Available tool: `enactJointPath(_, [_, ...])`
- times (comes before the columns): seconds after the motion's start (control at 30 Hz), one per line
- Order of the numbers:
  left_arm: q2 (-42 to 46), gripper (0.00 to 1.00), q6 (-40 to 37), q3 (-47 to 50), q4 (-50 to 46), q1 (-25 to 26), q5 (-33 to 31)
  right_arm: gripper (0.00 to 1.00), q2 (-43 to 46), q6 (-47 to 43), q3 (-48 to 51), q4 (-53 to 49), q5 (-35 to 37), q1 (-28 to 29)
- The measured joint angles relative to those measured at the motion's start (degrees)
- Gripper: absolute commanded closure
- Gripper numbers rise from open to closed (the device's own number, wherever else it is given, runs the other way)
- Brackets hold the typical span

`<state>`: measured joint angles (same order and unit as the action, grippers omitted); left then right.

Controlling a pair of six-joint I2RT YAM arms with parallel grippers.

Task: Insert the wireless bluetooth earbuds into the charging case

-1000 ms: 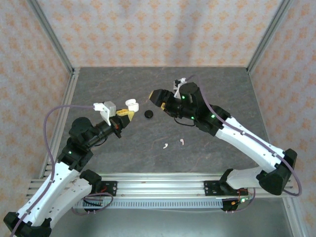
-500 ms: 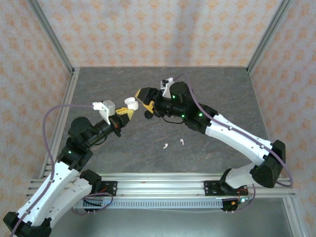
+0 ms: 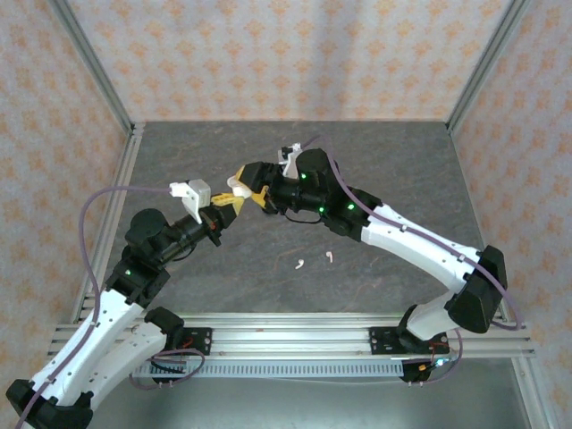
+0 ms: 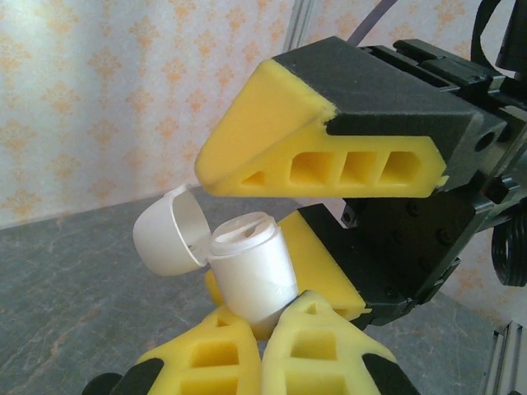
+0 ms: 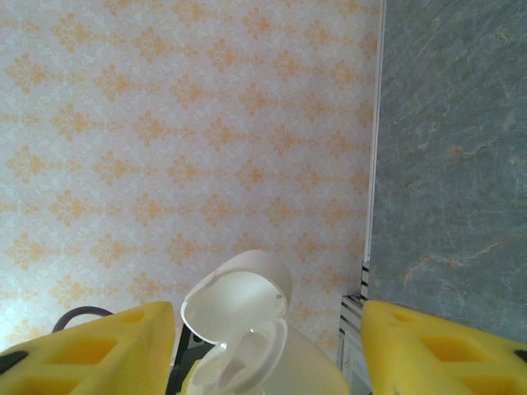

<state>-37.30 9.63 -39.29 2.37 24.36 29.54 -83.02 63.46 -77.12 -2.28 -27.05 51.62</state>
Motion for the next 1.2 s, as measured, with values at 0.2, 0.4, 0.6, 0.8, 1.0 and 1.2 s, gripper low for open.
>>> enactJointPath(0.2, [-0.15,1.0,0.0,-0.39,0.24,0.02,-0.22,0.63,-0.66,0.94,0.0,1.7,-0.11,-0.02])
enactJointPath(0.4, [-0.39,1.0,0.0,-1.14,-0.04,0.02,-0.44,0.74,-0.74,1.18,0.02,2.93,0.02,-0.2])
enactJointPath(0.6, [-1.42,0.78,0.74,-3.04,-2.12,0.02,-0.83,0.79,-0.28,-0.11,2.12,7.04,0.98,-0.17])
enactJointPath(0.8, [-2.54,0.62,2.93,-3.43,-2.64,0.02,-0.37,0.81,1.44,-3.91,4.55,7.98,3.28,-0.11])
enactJointPath(1.0, [-3.26,0.57,4.5,-3.43,-1.79,0.02,-0.11,0.81,2.84,-6.64,4.81,7.93,5.01,0.0])
enactJointPath(1.2, [-5.05,0.57,5.55,-3.8,-1.14,0.02,0.31,0.81,2.91,-7.89,4.92,7.89,5.97,0.0])
